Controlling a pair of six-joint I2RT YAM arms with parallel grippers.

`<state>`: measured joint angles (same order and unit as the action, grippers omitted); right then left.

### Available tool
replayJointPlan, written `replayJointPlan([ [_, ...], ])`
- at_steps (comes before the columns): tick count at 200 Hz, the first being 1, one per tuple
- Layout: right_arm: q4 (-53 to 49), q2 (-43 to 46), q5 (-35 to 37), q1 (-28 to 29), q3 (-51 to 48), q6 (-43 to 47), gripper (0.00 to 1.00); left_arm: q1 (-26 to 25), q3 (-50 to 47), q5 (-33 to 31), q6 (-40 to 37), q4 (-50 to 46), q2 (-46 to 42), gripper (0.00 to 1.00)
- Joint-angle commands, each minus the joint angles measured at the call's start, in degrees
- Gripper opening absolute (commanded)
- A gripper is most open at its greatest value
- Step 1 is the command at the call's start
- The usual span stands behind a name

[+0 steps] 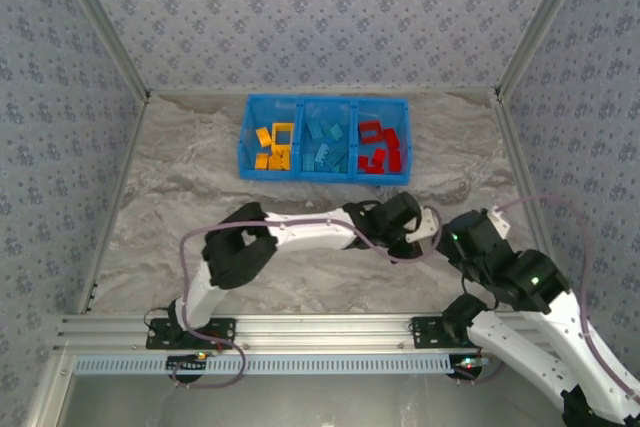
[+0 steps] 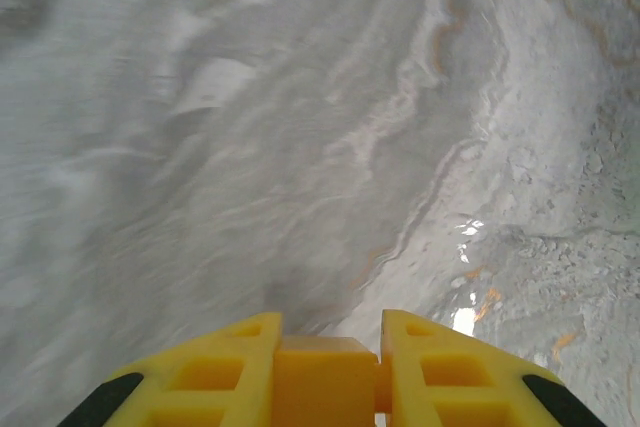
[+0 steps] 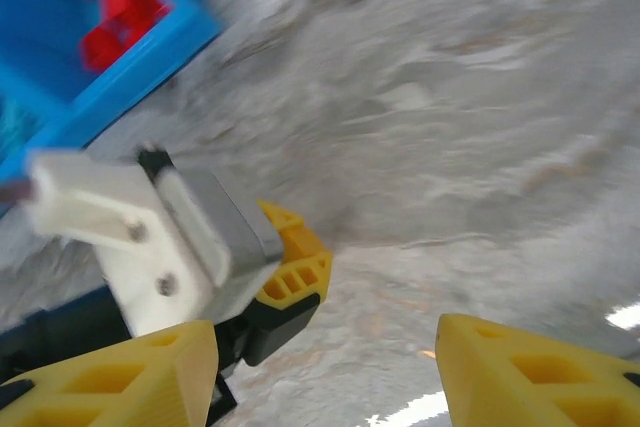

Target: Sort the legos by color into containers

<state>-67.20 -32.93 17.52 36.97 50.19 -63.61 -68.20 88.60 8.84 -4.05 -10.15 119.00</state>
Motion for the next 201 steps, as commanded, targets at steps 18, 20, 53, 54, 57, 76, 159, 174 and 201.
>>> replayJointPlan([
  [18, 27.4, -8.5, -16.2, 2.3, -3.4, 18.0, 0.62, 6.9, -9.1, -6.2, 8.3, 2.8, -15.9, 0.1],
  [20, 28.2, -9.0, -16.2, 2.8, -3.2, 18.5, 0.62, 7.3, -9.5, -6.3, 8.7, 2.7, -16.5, 0.1],
  [53, 39.2, -18.9, -13.6, 11.6, 1.1, 27.1, 0.63, 17.3, -14.5, -8.4, 12.3, -2.7, -26.3, 0.11],
  [54, 39.5, -19.3, -13.5, 11.8, 1.3, 27.1, 0.63, 17.8, -14.6, -8.6, 12.4, -2.8, -26.5, 0.11],
  [57, 40.0, -20.2, -13.3, 12.4, 1.9, 28.9, 0.63, 18.7, -14.9, -9.0, 12.6, -3.4, -27.1, 0.11],
  [76, 45.0, -26.5, -10.9, 16.0, 4.5, 33.3, 0.64, 25.4, -15.0, -10.9, 13.9, -7.8, -29.1, 0.11],
  [159, 70.1, -48.1, -8.8, 21.5, 12.8, 46.7, 0.68, 44.4, -2.1, -18.9, 17.2, -20.5, -15.4, 0.11],
  [174, 70.2, -49.9, -7.8, 21.6, 13.9, 46.0, 0.68, 44.7, 2.8, -22.2, 17.3, -22.7, -10.6, 0.11],
  [201, 70.6, -50.9, -6.2, 21.3, 13.4, 44.1, 0.69, 44.9, 11.8, -26.6, 18.9, -26.6, -1.3, 0.1],
])
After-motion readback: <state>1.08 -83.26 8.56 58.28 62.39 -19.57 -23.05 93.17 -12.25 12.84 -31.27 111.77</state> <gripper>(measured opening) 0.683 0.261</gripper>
